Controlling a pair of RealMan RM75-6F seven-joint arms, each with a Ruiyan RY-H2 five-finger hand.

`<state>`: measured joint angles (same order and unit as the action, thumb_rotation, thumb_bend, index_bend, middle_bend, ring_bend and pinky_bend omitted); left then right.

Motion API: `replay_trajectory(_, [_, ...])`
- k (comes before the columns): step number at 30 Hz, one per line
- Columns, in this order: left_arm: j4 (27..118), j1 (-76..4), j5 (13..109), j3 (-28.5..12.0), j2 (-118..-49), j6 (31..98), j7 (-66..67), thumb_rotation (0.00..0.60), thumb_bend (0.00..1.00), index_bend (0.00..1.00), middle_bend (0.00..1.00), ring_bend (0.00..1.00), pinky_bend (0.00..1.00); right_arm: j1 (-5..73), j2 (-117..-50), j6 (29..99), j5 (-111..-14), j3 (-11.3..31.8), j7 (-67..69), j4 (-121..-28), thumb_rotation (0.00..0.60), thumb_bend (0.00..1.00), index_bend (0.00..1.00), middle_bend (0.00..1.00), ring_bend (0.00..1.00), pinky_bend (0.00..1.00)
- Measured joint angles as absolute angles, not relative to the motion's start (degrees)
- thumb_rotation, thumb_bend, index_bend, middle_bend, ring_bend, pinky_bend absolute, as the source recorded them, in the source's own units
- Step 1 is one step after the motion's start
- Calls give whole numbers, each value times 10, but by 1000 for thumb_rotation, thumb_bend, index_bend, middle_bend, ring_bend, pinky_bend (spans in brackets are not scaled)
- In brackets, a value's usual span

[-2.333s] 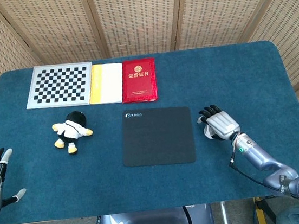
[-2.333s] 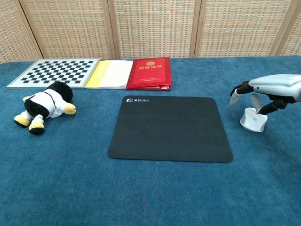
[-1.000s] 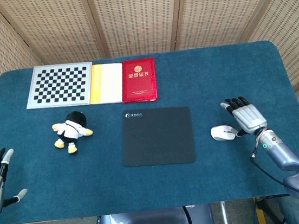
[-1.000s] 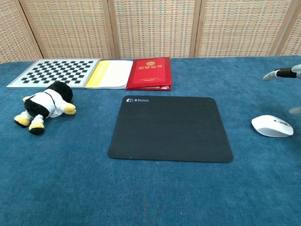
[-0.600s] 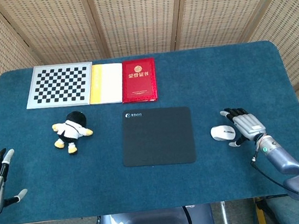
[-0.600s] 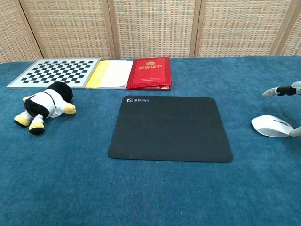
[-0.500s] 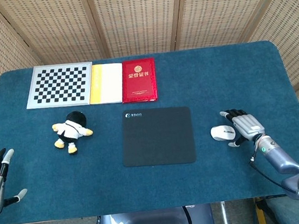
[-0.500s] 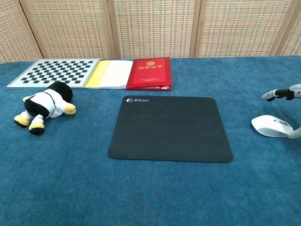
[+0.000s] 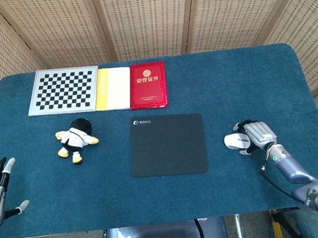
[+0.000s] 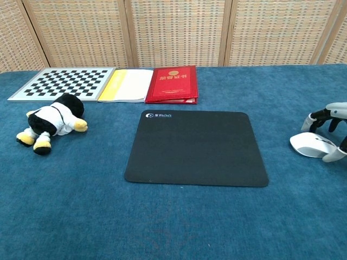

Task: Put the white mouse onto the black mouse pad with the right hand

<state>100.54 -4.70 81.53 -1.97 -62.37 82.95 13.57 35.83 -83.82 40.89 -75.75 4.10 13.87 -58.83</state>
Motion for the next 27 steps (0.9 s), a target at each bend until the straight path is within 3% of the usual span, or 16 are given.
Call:
replay_trajectory(2, [1005, -47, 815, -20, -624, 830, 136, 600, 0, 0, 0, 0, 0, 357, -843, 418, -761, 41, 139, -583, 600, 379, 468, 530, 395, 384])
replay_trajectory(7, [1005, -48, 812, -20, -624, 827, 135, 600, 0, 0, 0, 0, 0, 352, -849, 456, -786, 40, 146, -575, 600, 609, 533, 594, 457, 407])
replay_trajectory(14, [1004, -52, 805, -22, -624, 820, 135, 600, 0, 0, 0, 0, 0, 361, -831, 506, -857, 29, 172, -589, 600, 677, 534, 595, 458, 407])
replay_trajectory(18, [1002, -58, 797, -25, -626, 811, 137, 600, 0, 0, 0, 0, 0, 386, -817, 534, -924, 17, 181, -597, 600, 782, 537, 595, 458, 407])
replay_trajectory(23, [997, -67, 775, -32, -632, 796, 149, 600, 0, 0, 0, 0, 0, 460, -795, 557, -1033, -3, 185, -612, 600, 976, 544, 595, 458, 407])
replay_trajectory(27, [992, -73, 755, -37, -637, 784, 158, 600, 0, 0, 0, 0, 0, 530, -785, 565, -1110, -25, 191, -616, 600, 1000, 546, 595, 458, 411])
